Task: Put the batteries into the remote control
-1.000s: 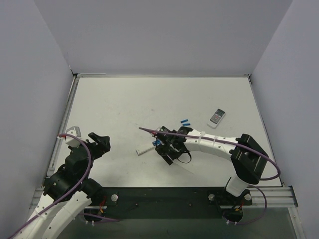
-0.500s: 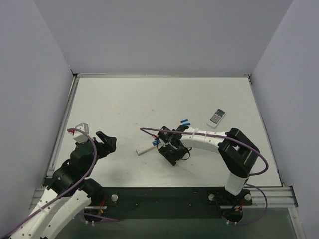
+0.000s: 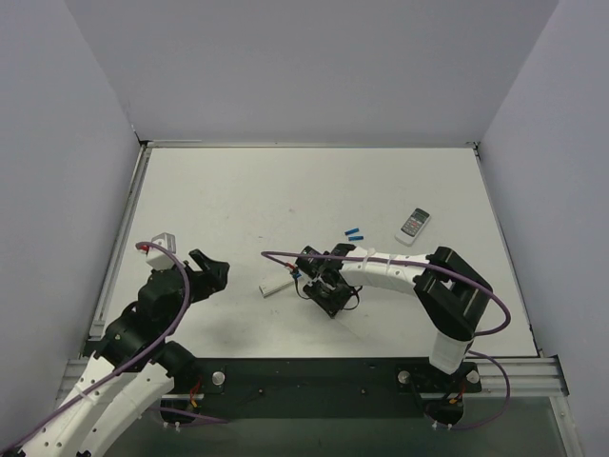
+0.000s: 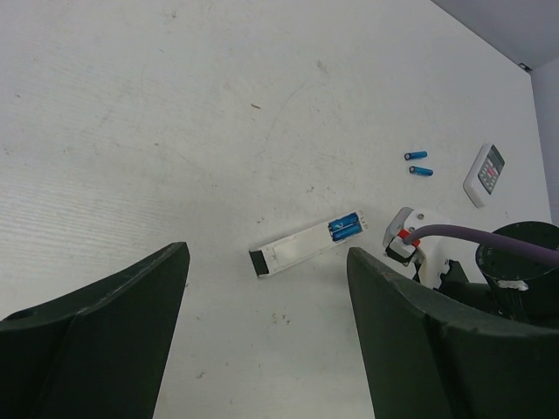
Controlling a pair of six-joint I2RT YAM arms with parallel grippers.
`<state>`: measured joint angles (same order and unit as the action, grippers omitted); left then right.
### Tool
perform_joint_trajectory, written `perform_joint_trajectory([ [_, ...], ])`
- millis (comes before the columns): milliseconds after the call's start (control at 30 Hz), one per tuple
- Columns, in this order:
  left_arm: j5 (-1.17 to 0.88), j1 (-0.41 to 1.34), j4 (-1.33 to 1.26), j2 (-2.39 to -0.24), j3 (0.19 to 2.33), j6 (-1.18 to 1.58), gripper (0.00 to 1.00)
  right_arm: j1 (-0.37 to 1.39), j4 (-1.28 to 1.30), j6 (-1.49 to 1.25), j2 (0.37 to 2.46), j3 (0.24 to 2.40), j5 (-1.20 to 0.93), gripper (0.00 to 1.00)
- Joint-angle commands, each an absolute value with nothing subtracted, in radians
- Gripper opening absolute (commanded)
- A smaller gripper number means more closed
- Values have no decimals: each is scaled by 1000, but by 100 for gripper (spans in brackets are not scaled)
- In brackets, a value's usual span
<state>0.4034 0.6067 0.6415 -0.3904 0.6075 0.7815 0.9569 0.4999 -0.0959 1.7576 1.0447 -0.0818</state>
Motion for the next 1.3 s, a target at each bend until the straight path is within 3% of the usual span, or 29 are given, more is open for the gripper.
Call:
perform_joint_trajectory([
  [0, 333, 603, 559, -411, 580, 793, 84, 963, 540, -77, 1758, 1051, -32, 14],
  [267, 111, 601, 361, -503, 480, 828, 84, 962, 523, -67, 1631, 1071, -17, 11],
  [700, -276, 632, -89, -827, 445, 887, 82, 966, 408, -60, 1396, 1068, -86, 11],
  [1267, -267, 739, -196, -1037, 548, 881, 71, 1005, 314, -69, 1330, 1025, -129, 11],
])
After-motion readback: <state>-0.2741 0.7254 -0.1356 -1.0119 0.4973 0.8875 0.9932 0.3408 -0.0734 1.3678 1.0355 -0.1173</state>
